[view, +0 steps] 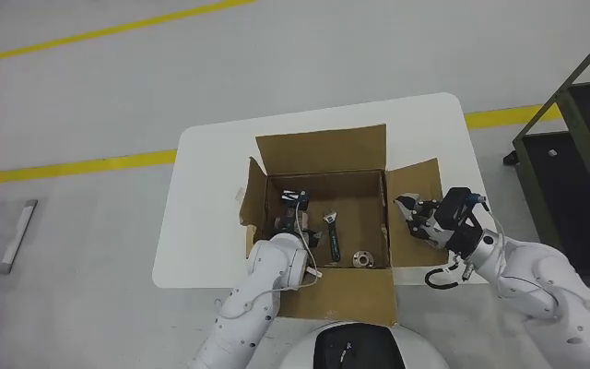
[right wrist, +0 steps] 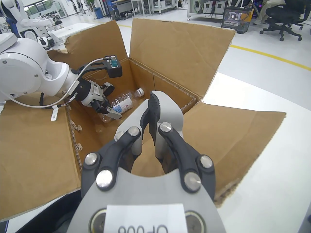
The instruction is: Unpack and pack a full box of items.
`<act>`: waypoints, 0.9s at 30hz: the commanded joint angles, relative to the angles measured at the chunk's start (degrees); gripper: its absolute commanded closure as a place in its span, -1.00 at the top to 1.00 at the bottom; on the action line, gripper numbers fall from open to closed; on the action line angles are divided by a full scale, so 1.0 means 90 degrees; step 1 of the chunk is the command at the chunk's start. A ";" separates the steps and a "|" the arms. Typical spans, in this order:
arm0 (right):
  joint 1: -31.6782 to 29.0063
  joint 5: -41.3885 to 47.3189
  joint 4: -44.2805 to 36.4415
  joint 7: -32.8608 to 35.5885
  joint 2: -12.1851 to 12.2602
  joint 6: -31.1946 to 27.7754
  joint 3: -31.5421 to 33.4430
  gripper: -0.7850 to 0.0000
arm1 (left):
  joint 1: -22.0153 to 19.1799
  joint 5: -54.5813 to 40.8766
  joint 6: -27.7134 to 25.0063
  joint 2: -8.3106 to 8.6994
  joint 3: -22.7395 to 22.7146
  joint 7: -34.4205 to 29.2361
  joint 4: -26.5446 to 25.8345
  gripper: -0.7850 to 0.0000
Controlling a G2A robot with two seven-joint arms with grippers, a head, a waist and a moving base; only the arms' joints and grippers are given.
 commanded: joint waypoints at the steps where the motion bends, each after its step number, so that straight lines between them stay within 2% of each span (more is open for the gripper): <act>1: 0.0001 0.0006 -0.0001 0.0003 -0.0004 0.0019 -0.0008 -1.00 | -0.0006 0.0259 -0.0027 -0.0009 0.0054 0.0004 -0.0015 1.00; 9: 0.0003 -0.0016 -0.0004 -0.0010 -0.0017 0.0043 -0.0015 -1.00 | -0.0057 0.0281 -0.0157 -0.0097 0.0125 -0.0162 0.0151 1.00; 14: 0.0003 -0.0024 0.0003 0.0004 -0.0023 0.0045 -0.0012 -1.00 | -0.0129 -0.0302 -0.0199 -0.0185 0.0068 -0.0097 0.0444 1.00; 21: -0.0001 0.0002 -0.0049 0.0020 -0.0027 0.0024 0.0033 -1.00 | -0.0326 -0.0445 -0.0188 -0.0279 0.0074 0.0083 0.0958 1.00; 22: -0.0006 0.0021 -0.0081 0.0015 -0.0025 0.0022 0.0064 -1.00 | -0.0336 -0.0485 -0.0190 -0.0290 0.0069 0.0082 0.0995 0.73; 23: -0.0019 0.0043 -0.0111 0.0017 -0.0023 0.0016 0.0100 -1.00 | -0.0347 -0.0518 -0.0180 -0.0300 0.0054 0.0083 0.1027 0.59; 24: -0.0034 0.0073 -0.0150 0.0007 -0.0020 0.0019 0.0158 -1.00 | -0.0356 -0.0526 -0.0178 -0.0307 0.0046 0.0098 0.1058 0.29; 25: -0.0056 0.0116 -0.0187 -0.0007 -0.0015 0.0027 0.0232 -0.67 | -0.0359 -0.0526 -0.0185 -0.0314 0.0043 0.0112 0.1080 -0.05; 27: -0.0130 0.0211 -0.0265 0.0000 -0.0002 0.0074 0.0435 0.15 | -0.0357 -0.0512 -0.0146 -0.0325 0.0020 0.0140 0.1104 -0.18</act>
